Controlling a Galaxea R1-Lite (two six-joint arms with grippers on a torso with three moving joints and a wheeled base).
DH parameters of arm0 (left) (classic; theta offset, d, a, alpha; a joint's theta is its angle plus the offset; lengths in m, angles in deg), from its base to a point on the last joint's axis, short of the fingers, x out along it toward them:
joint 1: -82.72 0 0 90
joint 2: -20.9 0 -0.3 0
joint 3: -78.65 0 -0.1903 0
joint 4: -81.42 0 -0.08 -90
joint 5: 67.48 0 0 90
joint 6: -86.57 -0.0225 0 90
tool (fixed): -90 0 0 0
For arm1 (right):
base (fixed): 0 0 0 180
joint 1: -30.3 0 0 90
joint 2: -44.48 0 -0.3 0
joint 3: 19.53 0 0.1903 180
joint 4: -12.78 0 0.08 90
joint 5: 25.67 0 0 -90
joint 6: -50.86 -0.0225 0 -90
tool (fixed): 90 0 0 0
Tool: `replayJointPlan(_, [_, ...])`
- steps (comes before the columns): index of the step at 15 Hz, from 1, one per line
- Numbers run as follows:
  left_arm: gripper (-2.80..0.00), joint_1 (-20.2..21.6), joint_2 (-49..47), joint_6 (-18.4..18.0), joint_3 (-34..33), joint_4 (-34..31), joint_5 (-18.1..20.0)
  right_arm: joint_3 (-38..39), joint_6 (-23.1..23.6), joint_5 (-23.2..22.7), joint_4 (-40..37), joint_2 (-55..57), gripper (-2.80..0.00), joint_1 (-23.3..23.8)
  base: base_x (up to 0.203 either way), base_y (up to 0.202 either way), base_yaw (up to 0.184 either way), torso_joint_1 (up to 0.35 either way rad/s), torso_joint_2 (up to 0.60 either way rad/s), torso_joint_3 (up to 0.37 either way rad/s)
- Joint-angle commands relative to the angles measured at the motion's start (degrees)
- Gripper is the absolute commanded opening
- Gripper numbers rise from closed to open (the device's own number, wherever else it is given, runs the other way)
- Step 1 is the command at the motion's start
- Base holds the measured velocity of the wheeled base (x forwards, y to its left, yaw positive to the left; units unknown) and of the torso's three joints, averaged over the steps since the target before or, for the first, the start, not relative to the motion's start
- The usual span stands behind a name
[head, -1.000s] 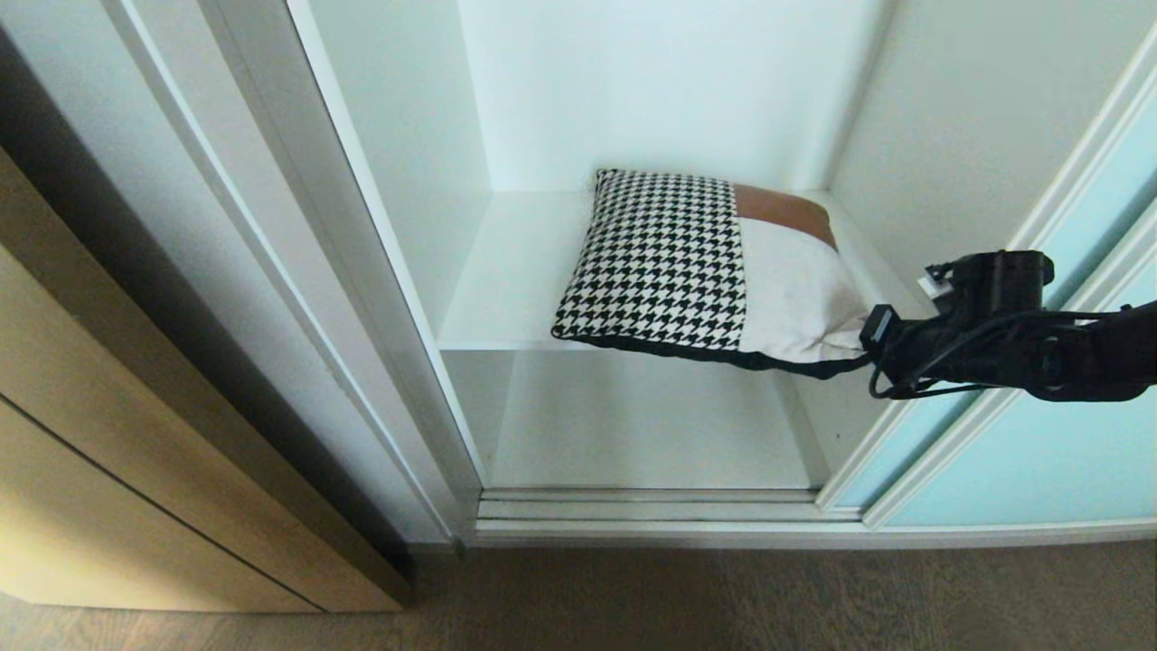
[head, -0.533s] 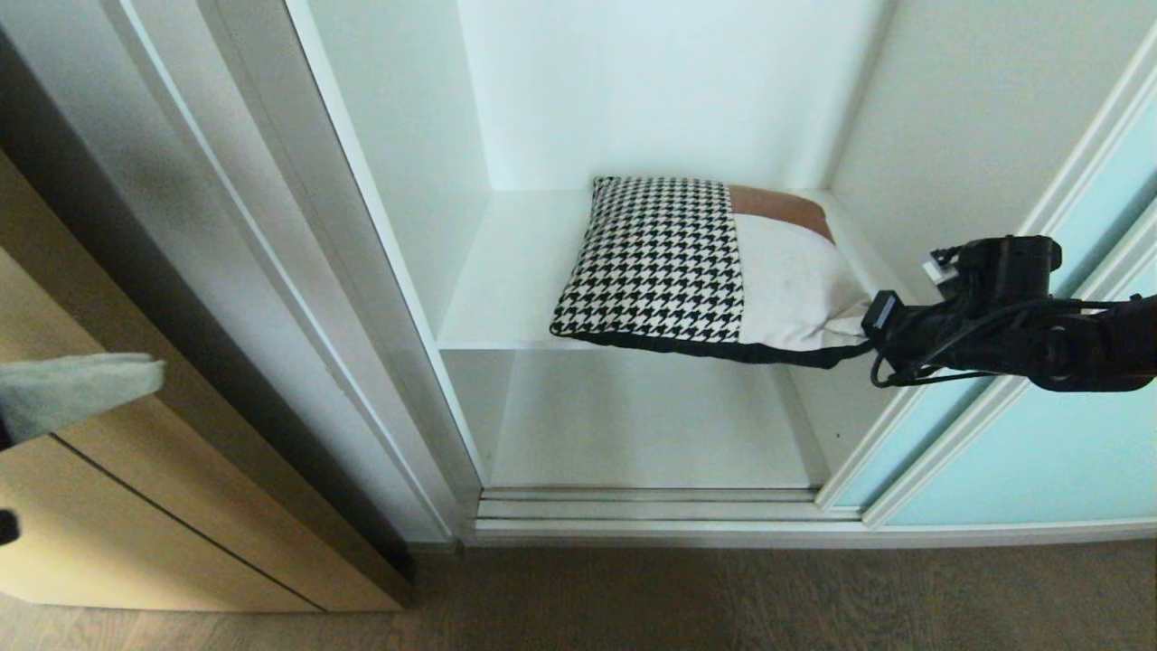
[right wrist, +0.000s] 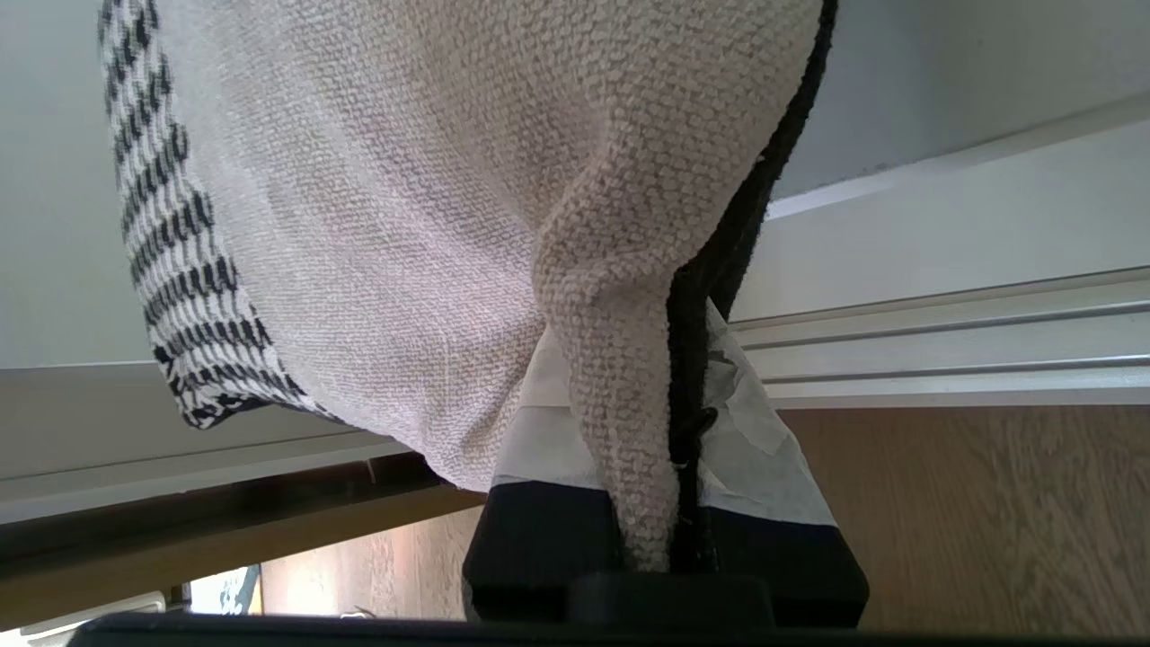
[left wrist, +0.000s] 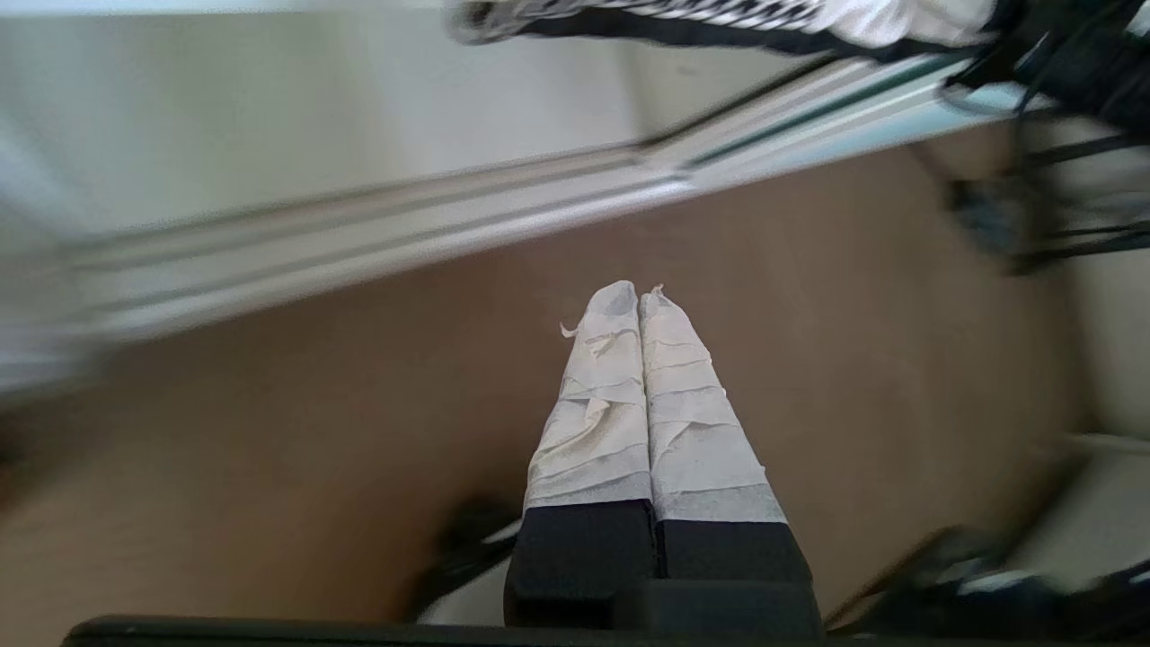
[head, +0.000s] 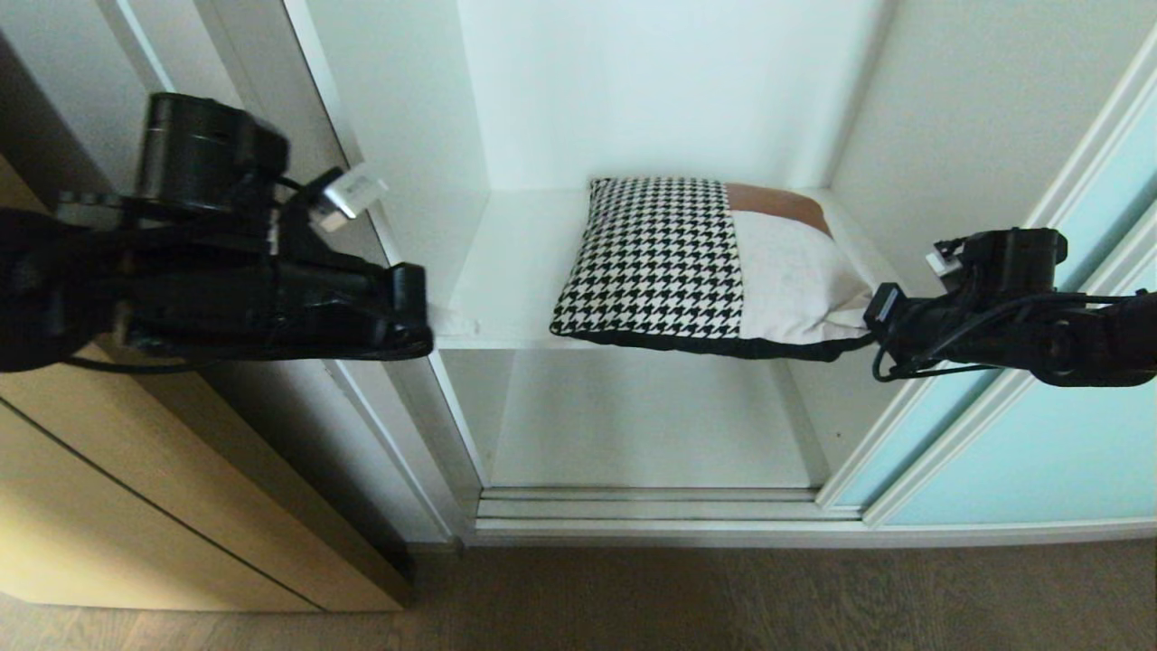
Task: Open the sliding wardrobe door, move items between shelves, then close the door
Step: Place the pillow on the lower shelf
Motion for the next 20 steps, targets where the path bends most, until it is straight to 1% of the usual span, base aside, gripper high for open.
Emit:
replayJointPlan(1, [-2.80,-3.5,-11.4,3.1,5.6,0.8,0.3,0.1,-0.2,-0.2,0.1,-0.3,-2.80,0.0,0.000,0.000,0.000,0.000,0.00,0.000])
replayJointPlan(3, [-2.80,-4.5,-16.6,3.8,9.3,1.2,0.3,0.2,-0.1,-0.3,0.1,-0.2,-2.80,0.0,0.000,0.000,0.000,0.000,0.00,0.000])
replayJointPlan(6, [-2.80,-4.7,-24.0,3.8,14.6,1.4,0.0,0.4,-0.1,-1.6,0.1,-0.3,-2.80,0.0,0.000,0.000,0.000,0.000,0.00,0.000])
replayJointPlan(7, [-0.46,-4.7,-25.9,3.8,16.5,1.4,-0.2,0.1,-0.1,-1.8,-0.1,-0.2,-2.80,0.0,0.000,0.000,0.000,0.000,0.00,0.000])
replayJointPlan(8, [0.00,-4.7,-27.0,3.9,17.9,1.4,-0.4,0.1,-0.1,-1.8,-0.1,-0.1,-2.80,0.0,0.000,0.000,0.000,0.000,0.00,0.000])
replayJointPlan(9, [0.00,-4.6,-27.3,3.9,18.7,1.5,-0.4,0.1,-0.1,-1.8,-0.1,-0.1,-2.80,0.0,0.000,0.000,0.000,0.000,0.00,0.000])
replayJointPlan(11, [0.00,-4.5,-27.7,5.6,19.9,2.4,-0.3,0.3,-0.1,-2.0,0.0,-0.3,-2.80,0.1,0.000,0.000,0.000,0.000,0.00,0.000])
replayJointPlan(12, [0.00,-4.4,-28.8,7.0,20.5,4.6,-0.4,0.5,-0.1,-2.0,0.1,-0.4,-2.80,0.2,0.000,0.000,0.000,0.000,0.00,0.000])
replayJointPlan(14, [0.00,-4.3,-31.7,12.0,22.7,10.1,-1.2,1.2,-0.1,-2.1,-0.1,-1.0,-2.80,0.6,0.000,0.000,0.000,0.000,0.00,0.000])
replayJointPlan(15, [0.00,-4.3,-33.2,13.0,24.0,11.5,-1.3,1.4,-0.1,-2.9,-0.7,-1.5,-2.80,0.8,0.000,0.000,0.000,0.000,0.00,0.000])
replayJointPlan(16, [0.00,-4.2,-34.3,13.3,25.1,12.5,-1.3,1.4,-0.1,-4.5,-0.8,-1.5,-2.80,0.9,0.000,0.000,0.000,0.000,0.00,0.000])
replayJointPlan(17, [0.00,-4.1,-35.6,13.4,25.9,13.6,-1.3,0.9,-0.1,-5.0,-1.2,-1.4,-2.80,1.0,0.000,0.000,0.000,0.000,0.00,0.000])
replayJointPlan(20, [0.00,-3.1,-38.7,13.1,26.6,16.8,-1.4,0.8,0.1,-5.1,-1.6,-1.9,-2.80,0.9,0.000,0.000,0.000,0.000,0.00,0.000])
